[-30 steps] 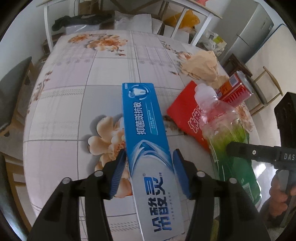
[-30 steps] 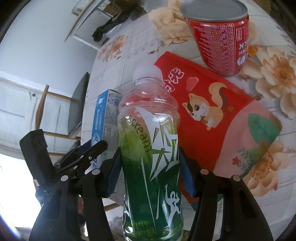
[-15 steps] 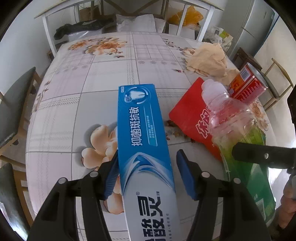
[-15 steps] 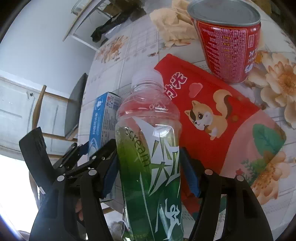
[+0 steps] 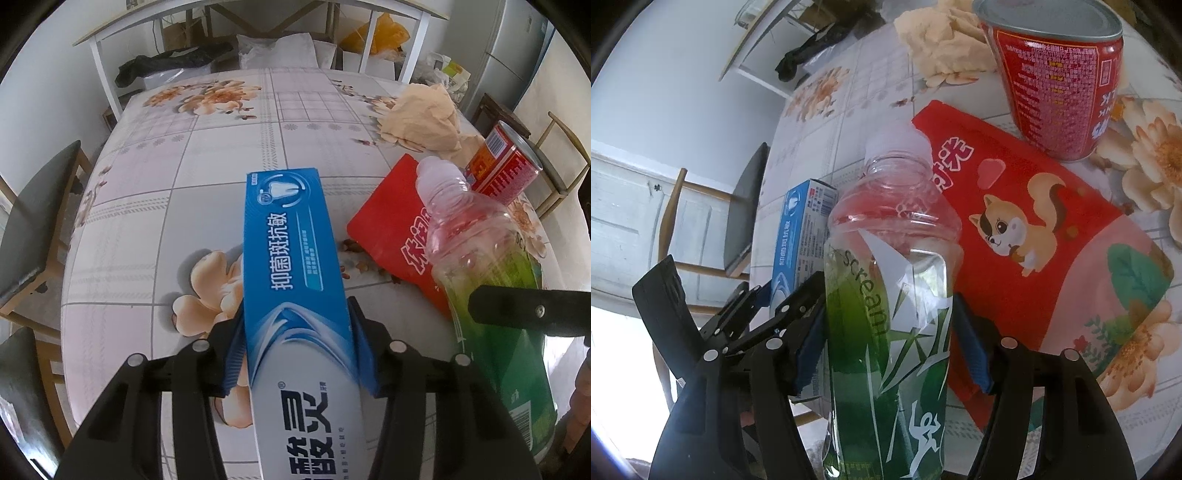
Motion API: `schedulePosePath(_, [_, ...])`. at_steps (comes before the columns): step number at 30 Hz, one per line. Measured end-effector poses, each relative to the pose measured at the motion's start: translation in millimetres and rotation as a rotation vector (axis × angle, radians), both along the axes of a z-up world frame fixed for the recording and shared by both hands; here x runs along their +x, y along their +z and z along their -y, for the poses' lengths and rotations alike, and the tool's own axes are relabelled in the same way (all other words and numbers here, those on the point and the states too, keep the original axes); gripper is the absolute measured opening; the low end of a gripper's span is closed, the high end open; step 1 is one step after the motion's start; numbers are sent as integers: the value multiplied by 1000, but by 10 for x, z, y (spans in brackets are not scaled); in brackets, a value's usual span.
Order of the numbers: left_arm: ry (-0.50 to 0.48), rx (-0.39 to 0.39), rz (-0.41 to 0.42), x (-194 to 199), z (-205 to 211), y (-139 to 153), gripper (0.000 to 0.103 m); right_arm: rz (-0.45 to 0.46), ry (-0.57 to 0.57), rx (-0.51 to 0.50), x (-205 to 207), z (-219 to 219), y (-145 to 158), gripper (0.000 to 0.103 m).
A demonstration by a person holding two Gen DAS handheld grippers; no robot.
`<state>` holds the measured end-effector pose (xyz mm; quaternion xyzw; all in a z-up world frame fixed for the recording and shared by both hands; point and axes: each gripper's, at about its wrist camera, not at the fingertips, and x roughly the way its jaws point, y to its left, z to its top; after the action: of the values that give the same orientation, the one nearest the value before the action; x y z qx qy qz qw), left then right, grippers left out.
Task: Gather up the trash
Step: 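Lift the toothpaste box and green bottle off the table with both tools, then lift the toothpaste box with the left tool while the right tool lifts the green bottle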
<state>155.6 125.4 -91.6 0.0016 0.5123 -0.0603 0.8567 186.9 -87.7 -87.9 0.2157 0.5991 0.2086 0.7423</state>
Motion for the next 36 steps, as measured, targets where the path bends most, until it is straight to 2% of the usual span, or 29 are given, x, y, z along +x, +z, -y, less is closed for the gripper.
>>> schedulePosePath(11, [2,5,4,-4,-6,11,48,-12,-17,23,-24,47,-42,58])
schedulePosePath(36, [17,29,65,-127,0,177,48,17,-20,36,-139,129,74,57])
